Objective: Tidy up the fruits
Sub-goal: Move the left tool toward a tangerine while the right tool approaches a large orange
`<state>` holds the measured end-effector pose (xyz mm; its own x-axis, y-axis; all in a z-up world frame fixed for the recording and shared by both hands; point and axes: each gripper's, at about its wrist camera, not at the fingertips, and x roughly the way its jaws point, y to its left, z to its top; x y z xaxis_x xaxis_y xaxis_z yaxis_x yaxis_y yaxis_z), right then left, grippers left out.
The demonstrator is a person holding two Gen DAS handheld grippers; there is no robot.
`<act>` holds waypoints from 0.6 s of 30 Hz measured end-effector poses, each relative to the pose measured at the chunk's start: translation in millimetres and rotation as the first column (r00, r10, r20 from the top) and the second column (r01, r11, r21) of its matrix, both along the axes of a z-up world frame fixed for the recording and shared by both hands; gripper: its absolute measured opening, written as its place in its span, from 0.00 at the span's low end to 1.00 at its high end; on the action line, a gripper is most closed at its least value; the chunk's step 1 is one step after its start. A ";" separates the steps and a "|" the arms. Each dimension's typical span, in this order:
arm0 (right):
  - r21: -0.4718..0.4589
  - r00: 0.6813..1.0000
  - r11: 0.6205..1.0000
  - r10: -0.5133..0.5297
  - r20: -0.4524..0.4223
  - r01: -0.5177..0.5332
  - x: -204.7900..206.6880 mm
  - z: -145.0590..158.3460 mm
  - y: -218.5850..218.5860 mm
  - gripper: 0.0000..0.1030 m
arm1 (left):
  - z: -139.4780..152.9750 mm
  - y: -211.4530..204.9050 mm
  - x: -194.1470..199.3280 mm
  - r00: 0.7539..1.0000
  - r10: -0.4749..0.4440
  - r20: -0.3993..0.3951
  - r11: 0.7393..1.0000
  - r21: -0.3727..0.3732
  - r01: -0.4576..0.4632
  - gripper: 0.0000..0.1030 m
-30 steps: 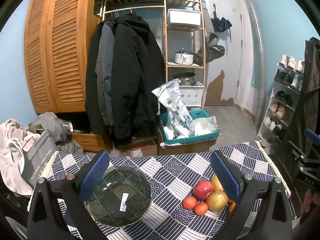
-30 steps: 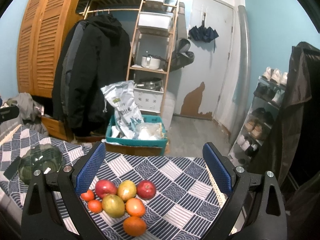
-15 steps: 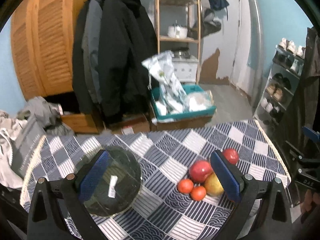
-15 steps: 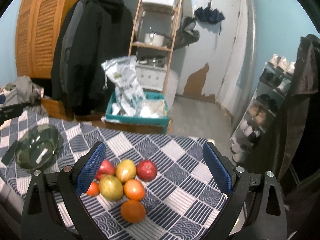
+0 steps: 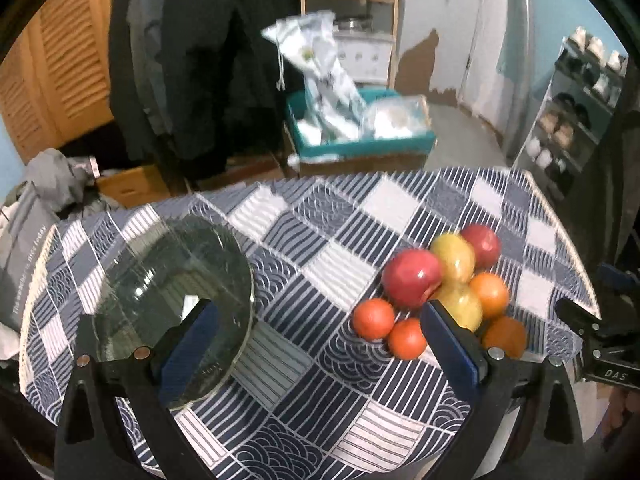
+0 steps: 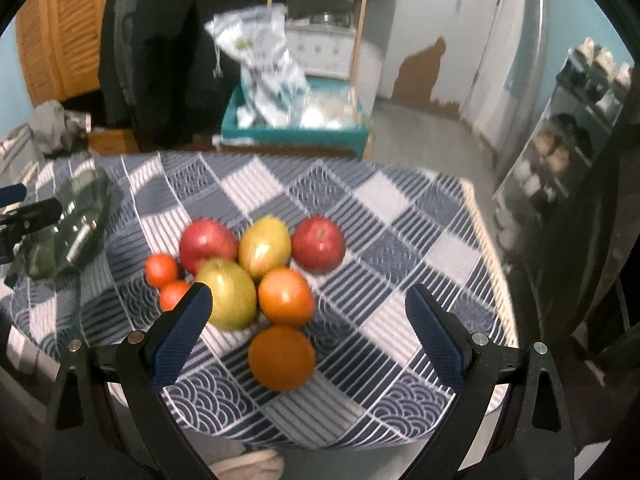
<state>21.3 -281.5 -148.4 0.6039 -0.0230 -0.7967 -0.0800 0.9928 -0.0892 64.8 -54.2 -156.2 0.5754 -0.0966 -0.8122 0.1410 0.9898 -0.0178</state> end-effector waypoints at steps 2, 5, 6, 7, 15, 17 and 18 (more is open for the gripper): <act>0.003 0.999 1.000 -0.002 -0.039 0.003 1.6 -12.2 -2.1 0.93 | -15.5 -2.8 5.0 0.999 -0.001 -0.043 1.000 0.012 0.001 0.98; 0.026 0.996 1.000 -0.004 -0.093 0.006 4.2 -27.4 -5.8 0.93 | -36.0 -3.7 8.9 0.995 -0.001 -0.097 1.000 0.019 0.003 0.98; 0.034 0.994 0.999 -0.004 -0.111 0.008 5.9 -32.1 -5.8 0.93 | -40.5 -4.2 10.2 0.994 0.000 -0.106 1.000 0.022 0.002 0.98; 0.044 0.992 0.999 -0.002 -0.129 0.008 6.9 -36.7 -6.2 0.93 | -43.2 -4.8 11.3 0.994 -0.001 -0.112 1.000 0.023 0.003 0.98; 0.036 0.971 0.999 0.021 -0.238 -0.013 12.5 -75.1 -0.8 0.93 | -68.4 -6.4 20.3 0.984 0.007 -0.176 1.000 0.019 -0.004 0.98; 0.028 0.966 0.999 0.025 -0.256 -0.018 13.4 -83.4 0.7 0.93 | -72.2 -8.3 22.7 0.983 0.006 -0.186 1.000 0.016 -0.003 0.98; 0.026 0.965 0.999 0.026 -0.262 -0.020 14.0 -87.2 1.3 0.93 | -74.5 -8.8 22.9 0.982 0.004 -0.189 1.000 0.018 -0.001 0.98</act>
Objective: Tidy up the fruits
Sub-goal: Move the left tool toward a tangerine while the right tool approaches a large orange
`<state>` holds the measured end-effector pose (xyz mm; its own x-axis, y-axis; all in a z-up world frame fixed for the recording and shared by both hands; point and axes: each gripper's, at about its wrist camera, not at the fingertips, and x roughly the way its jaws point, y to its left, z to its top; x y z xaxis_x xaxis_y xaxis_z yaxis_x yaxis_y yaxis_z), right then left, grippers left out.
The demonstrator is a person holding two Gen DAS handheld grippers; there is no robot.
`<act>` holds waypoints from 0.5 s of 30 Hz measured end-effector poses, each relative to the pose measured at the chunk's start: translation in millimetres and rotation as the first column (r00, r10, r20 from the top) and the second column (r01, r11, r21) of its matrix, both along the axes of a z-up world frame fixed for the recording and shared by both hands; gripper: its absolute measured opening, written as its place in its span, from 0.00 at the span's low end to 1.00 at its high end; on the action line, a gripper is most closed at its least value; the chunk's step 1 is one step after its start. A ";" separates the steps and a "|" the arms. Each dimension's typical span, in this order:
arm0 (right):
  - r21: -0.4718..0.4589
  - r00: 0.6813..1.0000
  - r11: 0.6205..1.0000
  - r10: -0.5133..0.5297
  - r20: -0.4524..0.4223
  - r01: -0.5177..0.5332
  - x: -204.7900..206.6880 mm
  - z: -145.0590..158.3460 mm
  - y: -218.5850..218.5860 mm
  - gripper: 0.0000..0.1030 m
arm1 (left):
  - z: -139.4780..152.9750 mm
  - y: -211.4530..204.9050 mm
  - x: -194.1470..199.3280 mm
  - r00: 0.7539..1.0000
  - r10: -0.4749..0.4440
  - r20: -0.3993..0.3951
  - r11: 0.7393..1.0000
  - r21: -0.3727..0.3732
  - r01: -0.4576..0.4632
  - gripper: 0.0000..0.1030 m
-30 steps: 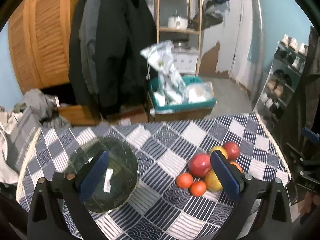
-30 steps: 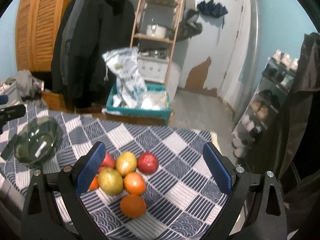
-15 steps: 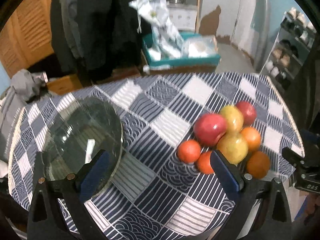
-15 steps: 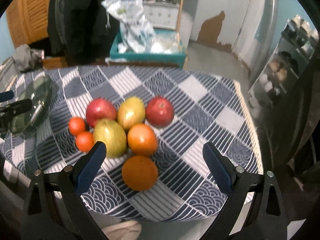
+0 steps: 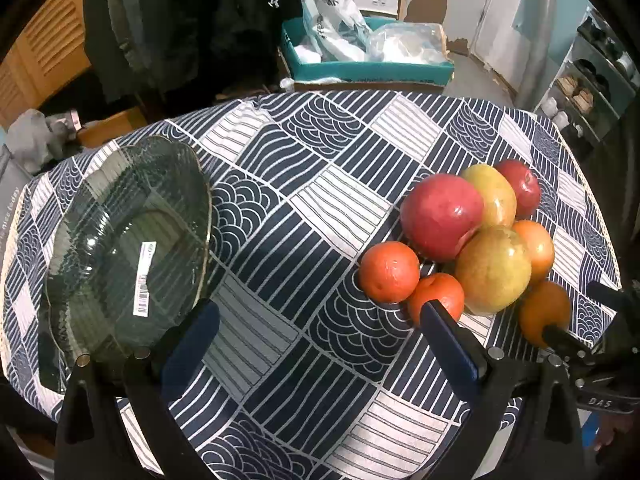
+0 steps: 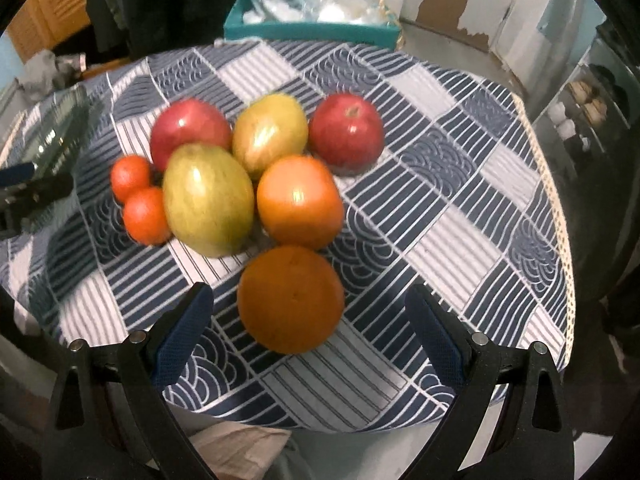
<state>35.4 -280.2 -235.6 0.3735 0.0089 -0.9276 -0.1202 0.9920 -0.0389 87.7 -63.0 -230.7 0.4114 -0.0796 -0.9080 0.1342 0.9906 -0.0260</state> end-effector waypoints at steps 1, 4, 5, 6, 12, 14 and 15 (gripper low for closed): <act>-0.005 1.000 1.000 0.000 -0.004 0.000 0.9 -3.3 0.5 0.93 | -1.4 -1.3 0.9 1.000 -0.001 -0.003 1.000 0.002 0.001 0.98; -0.006 1.000 1.000 -0.005 -0.020 0.005 4.0 -11.6 -0.5 0.93 | -7.0 -3.4 3.1 1.000 -0.008 -0.016 1.000 0.000 0.008 0.98; 0.001 1.000 1.000 -0.007 -0.027 0.007 4.8 -14.4 -1.0 0.93 | -8.5 -3.7 3.4 1.000 -0.009 -0.021 1.000 -0.006 0.009 0.98; 0.008 0.999 1.000 -0.010 -0.034 0.011 5.9 -17.1 -1.4 0.91 | -9.4 -4.3 4.1 1.000 -0.011 -0.023 1.000 -0.009 0.010 0.98; 0.074 0.997 0.997 -0.008 -0.078 0.014 7.8 -30.4 -3.2 0.72 | -15.7 -9.6 8.7 1.000 -0.016 -0.026 1.000 0.001 0.016 0.98; 0.106 0.997 0.994 -0.001 -0.084 0.010 6.9 -31.5 -2.9 0.64 | -17.4 -11.5 10.3 0.999 -0.022 -0.027 1.000 0.004 0.022 0.98; 0.108 0.996 0.994 -0.001 -0.084 0.010 6.6 -30.9 -2.5 0.63 | -18.5 -12.4 11.4 0.999 -0.026 -0.028 1.000 0.004 0.026 0.98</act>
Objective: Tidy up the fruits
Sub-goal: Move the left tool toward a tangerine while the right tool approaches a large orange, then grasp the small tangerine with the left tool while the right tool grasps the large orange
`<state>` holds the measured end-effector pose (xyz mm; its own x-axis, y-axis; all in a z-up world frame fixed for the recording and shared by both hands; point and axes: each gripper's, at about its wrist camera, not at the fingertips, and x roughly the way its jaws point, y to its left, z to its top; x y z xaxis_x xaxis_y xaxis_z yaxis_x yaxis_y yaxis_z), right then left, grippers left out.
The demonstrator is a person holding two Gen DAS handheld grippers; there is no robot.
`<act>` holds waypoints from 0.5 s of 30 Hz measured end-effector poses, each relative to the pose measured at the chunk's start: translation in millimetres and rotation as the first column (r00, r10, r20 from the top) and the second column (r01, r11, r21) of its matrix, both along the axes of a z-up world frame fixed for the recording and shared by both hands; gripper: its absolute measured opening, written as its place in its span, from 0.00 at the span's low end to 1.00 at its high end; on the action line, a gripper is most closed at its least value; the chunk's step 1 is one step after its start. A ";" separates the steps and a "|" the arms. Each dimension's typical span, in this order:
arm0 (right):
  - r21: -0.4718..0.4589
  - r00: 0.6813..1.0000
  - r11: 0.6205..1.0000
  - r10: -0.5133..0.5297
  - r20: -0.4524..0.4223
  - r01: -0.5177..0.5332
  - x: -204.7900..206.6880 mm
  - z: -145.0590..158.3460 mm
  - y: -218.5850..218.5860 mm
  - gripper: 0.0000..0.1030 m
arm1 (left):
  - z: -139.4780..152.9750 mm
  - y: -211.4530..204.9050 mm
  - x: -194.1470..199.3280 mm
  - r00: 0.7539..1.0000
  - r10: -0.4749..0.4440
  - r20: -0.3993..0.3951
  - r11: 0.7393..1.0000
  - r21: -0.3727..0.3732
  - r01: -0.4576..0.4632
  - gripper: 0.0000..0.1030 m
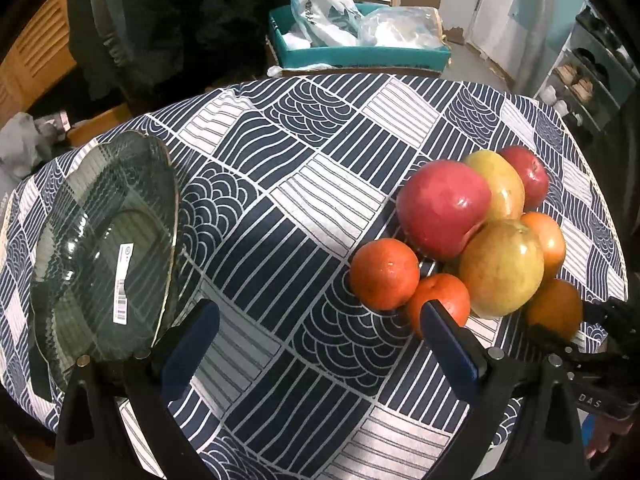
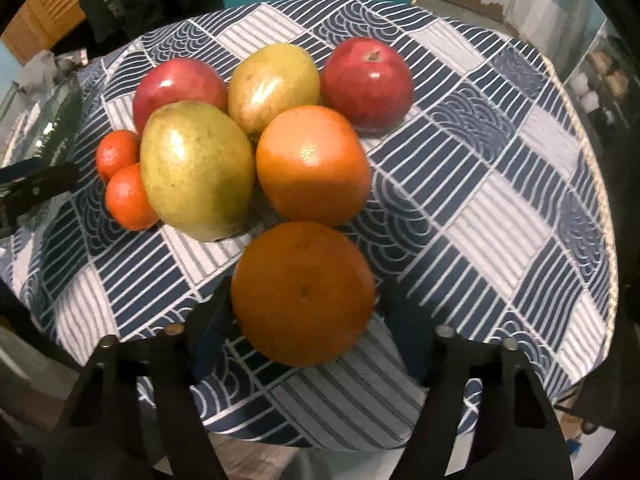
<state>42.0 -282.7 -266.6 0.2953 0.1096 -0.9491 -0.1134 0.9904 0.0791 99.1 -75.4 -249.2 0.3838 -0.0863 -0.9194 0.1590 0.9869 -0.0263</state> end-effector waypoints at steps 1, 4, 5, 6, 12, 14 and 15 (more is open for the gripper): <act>-0.002 1.000 1.000 0.001 0.000 -0.001 -0.5 0.5 0.4 0.63 | -0.6 -0.8 1.0 1.000 -0.002 0.000 1.000 -0.003 0.002 0.98; -0.007 1.000 1.000 -0.001 -0.002 0.001 -3.0 2.2 -0.3 0.62 | -4.5 -1.9 4.8 1.000 0.002 -0.010 1.000 -0.016 -0.002 0.98; -0.011 1.000 1.000 -0.004 0.001 0.004 -4.2 3.5 -2.0 0.62 | -5.8 -2.8 5.7 1.000 0.003 -0.015 1.000 -0.019 -0.003 0.98; -0.011 1.000 1.000 -0.012 0.006 0.012 -6.3 5.8 -4.6 0.62 | -8.2 -2.9 7.4 1.000 0.006 -0.022 1.000 -0.023 -0.007 0.98; -0.015 0.996 0.997 -0.069 0.055 0.070 -8.8 22.8 -26.9 0.62 | -17.0 -5.7 16.6 0.998 0.027 -0.052 0.998 -0.061 -0.030 0.92; -0.019 0.994 0.996 -0.087 0.072 0.088 -8.9 27.0 -34.9 0.62 | -18.1 -8.3 19.1 0.998 0.025 -0.053 0.997 -0.065 -0.028 0.92; -0.018 0.992 0.995 -0.094 0.078 0.096 -8.7 28.4 -38.6 0.62 | -18.8 -10.0 20.4 0.998 0.023 -0.052 0.997 -0.066 -0.027 0.92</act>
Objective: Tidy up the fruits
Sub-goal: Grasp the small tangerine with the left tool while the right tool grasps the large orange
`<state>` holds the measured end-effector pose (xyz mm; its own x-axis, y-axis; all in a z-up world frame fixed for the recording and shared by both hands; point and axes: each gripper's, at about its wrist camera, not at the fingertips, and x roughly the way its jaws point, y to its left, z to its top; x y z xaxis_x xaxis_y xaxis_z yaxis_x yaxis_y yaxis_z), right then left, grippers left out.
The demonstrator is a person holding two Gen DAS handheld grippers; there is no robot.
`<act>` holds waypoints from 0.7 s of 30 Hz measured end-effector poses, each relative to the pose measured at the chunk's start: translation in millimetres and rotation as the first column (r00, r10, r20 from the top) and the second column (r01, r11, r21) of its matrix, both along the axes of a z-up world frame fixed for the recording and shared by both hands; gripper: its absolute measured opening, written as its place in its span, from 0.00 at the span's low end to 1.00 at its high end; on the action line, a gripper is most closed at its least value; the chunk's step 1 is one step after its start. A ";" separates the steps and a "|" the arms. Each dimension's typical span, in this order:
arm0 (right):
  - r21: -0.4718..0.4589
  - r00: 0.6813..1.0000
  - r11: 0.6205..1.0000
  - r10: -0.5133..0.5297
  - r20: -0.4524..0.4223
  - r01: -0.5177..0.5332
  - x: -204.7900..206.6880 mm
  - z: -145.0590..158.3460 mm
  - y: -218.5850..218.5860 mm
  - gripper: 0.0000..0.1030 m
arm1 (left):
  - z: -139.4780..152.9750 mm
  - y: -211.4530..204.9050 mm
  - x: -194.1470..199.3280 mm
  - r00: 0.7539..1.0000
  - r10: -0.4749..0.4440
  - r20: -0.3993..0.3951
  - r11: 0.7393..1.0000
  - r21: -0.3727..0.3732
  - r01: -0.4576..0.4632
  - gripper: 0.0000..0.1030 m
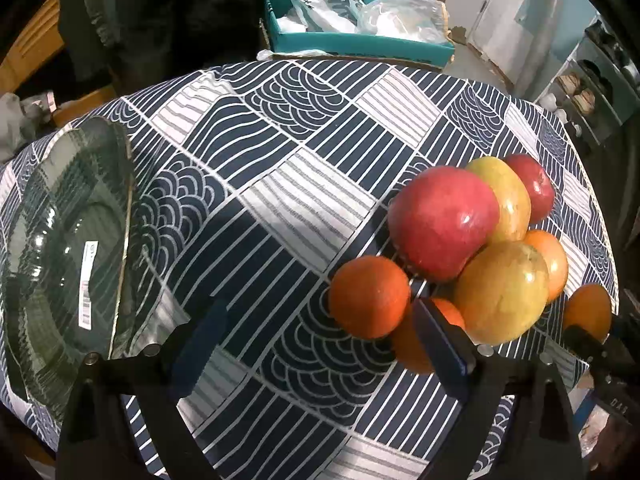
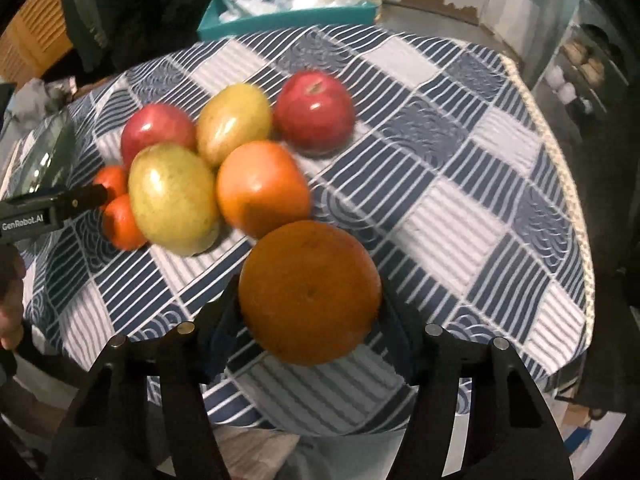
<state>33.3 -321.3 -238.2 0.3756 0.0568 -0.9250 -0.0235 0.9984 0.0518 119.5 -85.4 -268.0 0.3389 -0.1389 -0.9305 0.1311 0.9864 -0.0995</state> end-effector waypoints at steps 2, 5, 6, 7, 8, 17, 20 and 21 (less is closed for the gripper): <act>-0.005 1.000 1.000 -0.018 0.013 0.019 2.2 1.6 -7.3 0.62 | -1.4 -2.4 1.6 1.000 -0.006 -0.002 1.000 0.001 0.006 0.91; -0.008 0.999 0.999 -0.041 0.029 0.041 6.5 2.5 -17.4 0.62 | -6.4 -6.2 4.8 1.000 -0.019 -0.016 1.000 -0.013 0.019 0.82; -0.009 0.998 0.999 -0.049 0.035 0.049 8.2 2.9 -19.9 0.62 | -7.5 -6.9 6.1 1.000 -0.019 -0.020 1.000 -0.020 0.019 0.81; -0.014 0.998 0.998 -0.055 0.040 0.056 10.8 2.7 -22.6 0.62 | -8.6 -7.3 7.1 1.000 -0.018 -0.023 0.999 -0.028 0.017 0.80; -0.016 0.997 0.998 -0.060 0.043 0.060 12.8 2.6 -24.6 0.62 | -9.3 -7.3 7.9 1.000 -0.015 -0.023 0.999 -0.039 0.014 0.79; 0.002 0.995 0.996 -0.089 0.051 0.089 23.2 -0.1 -35.0 0.62 | -10.0 -11.9 7.6 0.998 -0.050 -0.024 0.989 -0.138 0.047 0.44; -0.002 0.995 0.996 -0.084 0.057 0.085 24.4 0.6 -34.3 0.62 | -7.4 -18.8 5.6 0.998 -0.070 -0.004 0.993 -0.098 0.070 0.43; -0.002 0.995 0.996 -0.084 0.059 0.084 24.7 0.9 -34.3 0.62 | -6.4 -19.5 4.6 0.997 -0.072 0.005 0.993 -0.089 0.073 0.43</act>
<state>58.1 -355.6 -237.3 0.4326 0.0184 -0.9014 0.0574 0.9972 0.0479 124.1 -104.9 -274.4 0.3264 -0.2454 -0.9128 0.2022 0.9615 -0.1862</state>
